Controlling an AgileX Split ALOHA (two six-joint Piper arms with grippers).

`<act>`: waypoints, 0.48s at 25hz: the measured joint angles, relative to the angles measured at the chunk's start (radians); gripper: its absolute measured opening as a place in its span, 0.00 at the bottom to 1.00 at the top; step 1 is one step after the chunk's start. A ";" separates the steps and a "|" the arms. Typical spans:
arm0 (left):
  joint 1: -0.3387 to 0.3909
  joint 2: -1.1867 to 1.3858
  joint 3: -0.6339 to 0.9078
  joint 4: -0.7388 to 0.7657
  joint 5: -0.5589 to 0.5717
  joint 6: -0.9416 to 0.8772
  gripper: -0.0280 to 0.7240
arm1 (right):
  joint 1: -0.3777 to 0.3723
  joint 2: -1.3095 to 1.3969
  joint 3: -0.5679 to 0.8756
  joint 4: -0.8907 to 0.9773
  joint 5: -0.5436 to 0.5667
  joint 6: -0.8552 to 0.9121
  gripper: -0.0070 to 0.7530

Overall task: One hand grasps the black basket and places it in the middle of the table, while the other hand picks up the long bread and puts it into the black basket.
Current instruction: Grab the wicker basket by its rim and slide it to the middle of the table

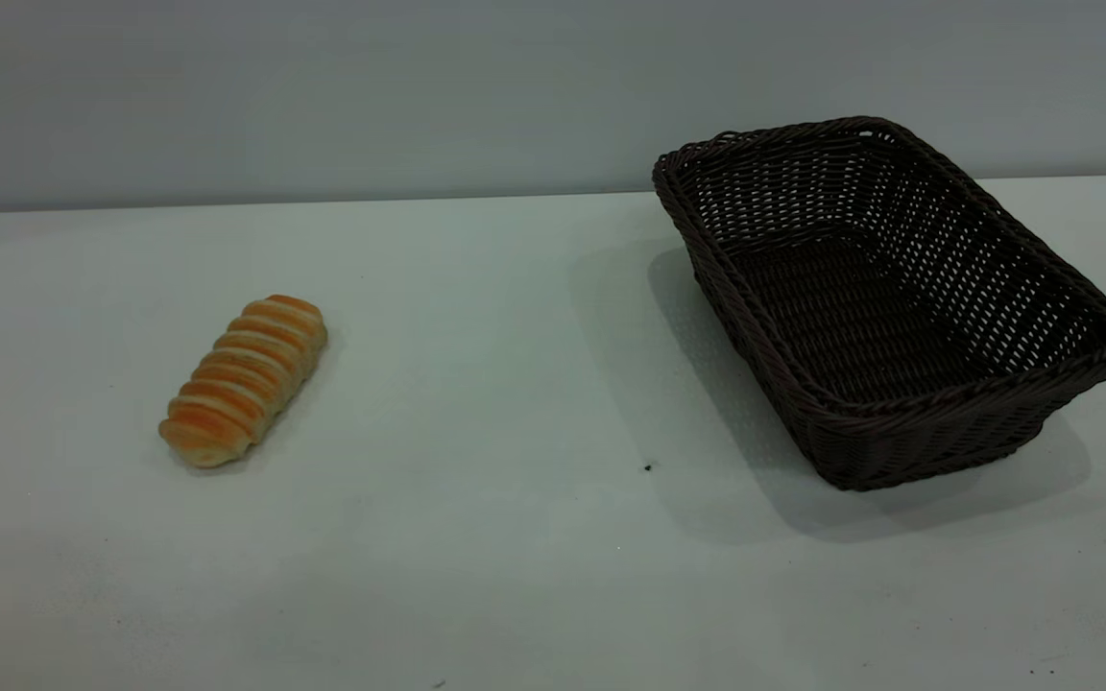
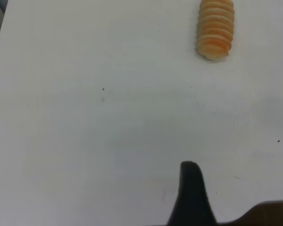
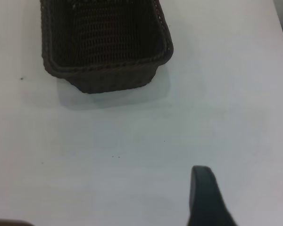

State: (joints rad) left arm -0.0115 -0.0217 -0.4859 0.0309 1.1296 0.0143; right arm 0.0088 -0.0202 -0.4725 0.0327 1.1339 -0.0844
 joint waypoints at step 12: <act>0.000 0.349 -0.111 0.044 -0.218 -0.014 0.80 | -0.002 0.232 -0.074 0.032 -0.105 0.017 0.67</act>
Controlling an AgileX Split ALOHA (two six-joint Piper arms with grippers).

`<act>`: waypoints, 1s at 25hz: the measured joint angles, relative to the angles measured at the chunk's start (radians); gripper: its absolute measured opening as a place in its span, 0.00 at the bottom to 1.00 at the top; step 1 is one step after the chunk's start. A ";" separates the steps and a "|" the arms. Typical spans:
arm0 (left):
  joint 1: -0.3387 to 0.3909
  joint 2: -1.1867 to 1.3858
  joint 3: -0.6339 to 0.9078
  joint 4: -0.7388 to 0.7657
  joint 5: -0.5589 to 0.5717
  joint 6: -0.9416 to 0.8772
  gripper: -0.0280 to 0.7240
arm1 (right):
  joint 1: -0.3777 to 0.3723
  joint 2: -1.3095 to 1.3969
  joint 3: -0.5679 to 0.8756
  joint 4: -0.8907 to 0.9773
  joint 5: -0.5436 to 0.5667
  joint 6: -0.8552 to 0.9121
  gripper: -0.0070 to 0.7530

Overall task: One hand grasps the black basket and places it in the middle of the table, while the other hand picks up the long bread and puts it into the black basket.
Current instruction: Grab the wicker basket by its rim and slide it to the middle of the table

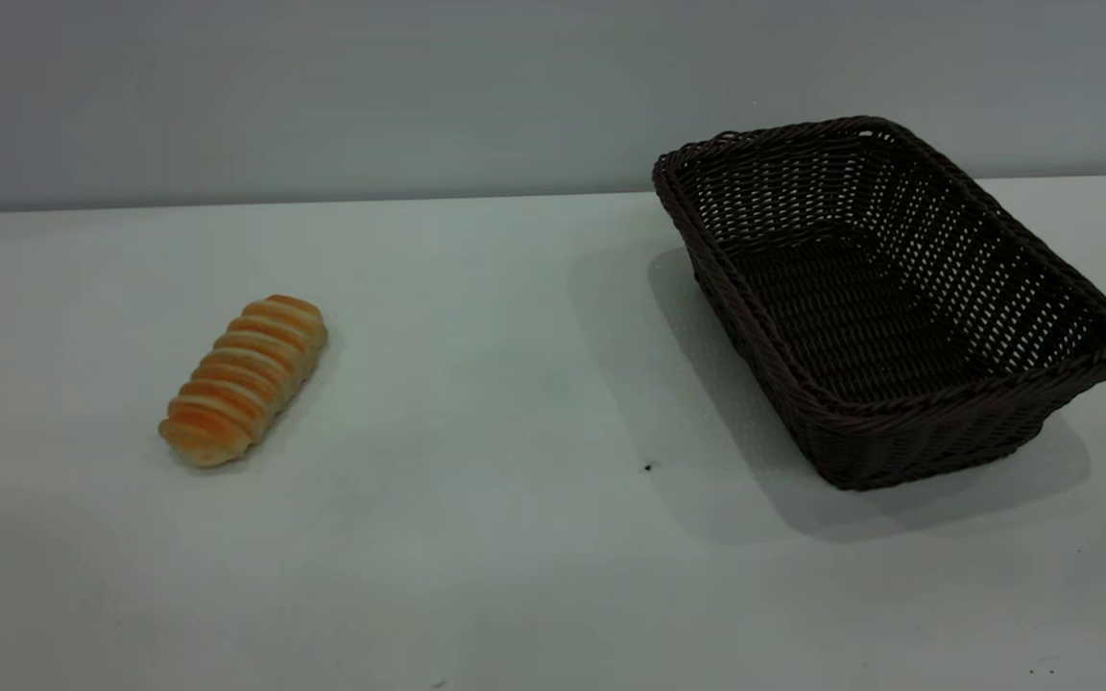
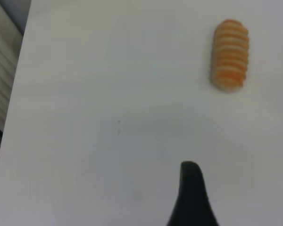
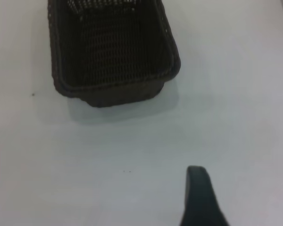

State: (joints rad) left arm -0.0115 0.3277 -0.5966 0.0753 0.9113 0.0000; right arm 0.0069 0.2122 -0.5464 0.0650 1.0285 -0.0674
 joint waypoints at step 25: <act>0.000 0.635 -0.230 -0.099 -0.256 0.110 0.80 | 0.002 1.304 -0.124 0.953 -0.362 -0.249 0.78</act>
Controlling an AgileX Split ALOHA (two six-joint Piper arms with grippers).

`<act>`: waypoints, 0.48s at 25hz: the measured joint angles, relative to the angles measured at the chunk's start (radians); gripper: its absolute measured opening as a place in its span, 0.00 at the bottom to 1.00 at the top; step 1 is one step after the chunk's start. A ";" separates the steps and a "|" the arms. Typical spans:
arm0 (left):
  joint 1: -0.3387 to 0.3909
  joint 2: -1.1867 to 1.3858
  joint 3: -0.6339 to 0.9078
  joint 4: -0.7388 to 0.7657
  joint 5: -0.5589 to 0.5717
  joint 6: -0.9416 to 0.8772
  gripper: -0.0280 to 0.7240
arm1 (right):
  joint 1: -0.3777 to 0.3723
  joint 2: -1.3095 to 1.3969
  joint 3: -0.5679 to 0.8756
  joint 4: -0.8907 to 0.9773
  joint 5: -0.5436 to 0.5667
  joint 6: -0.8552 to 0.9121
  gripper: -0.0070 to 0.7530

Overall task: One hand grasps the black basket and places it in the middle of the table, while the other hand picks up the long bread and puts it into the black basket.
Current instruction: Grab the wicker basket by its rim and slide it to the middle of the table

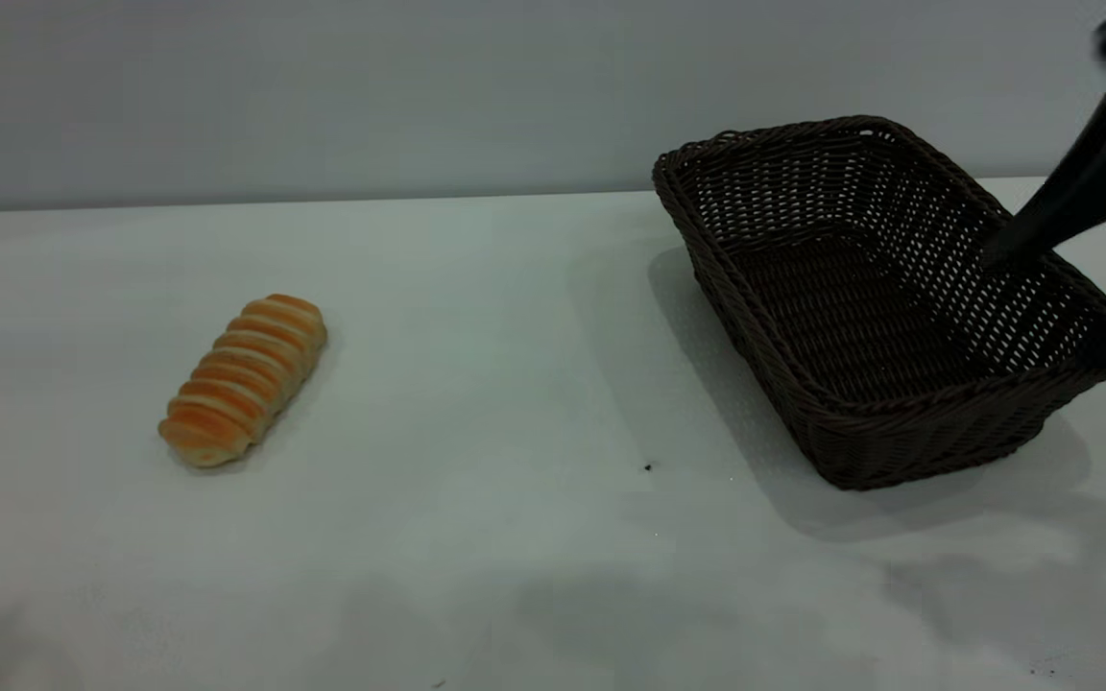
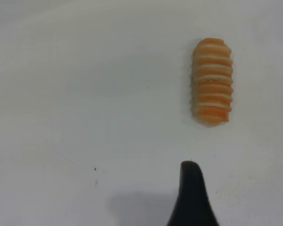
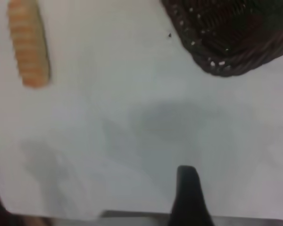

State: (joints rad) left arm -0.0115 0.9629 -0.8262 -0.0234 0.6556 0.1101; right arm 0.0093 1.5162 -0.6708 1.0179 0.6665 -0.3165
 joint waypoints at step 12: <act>0.000 0.000 0.000 -0.002 -0.007 0.000 0.80 | 0.090 0.337 -0.008 0.507 -0.228 -0.132 0.78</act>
State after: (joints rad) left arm -0.0115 0.9629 -0.8262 -0.0257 0.6490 0.1104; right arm 0.0996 1.8534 -0.6786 1.5253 0.4381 -0.4484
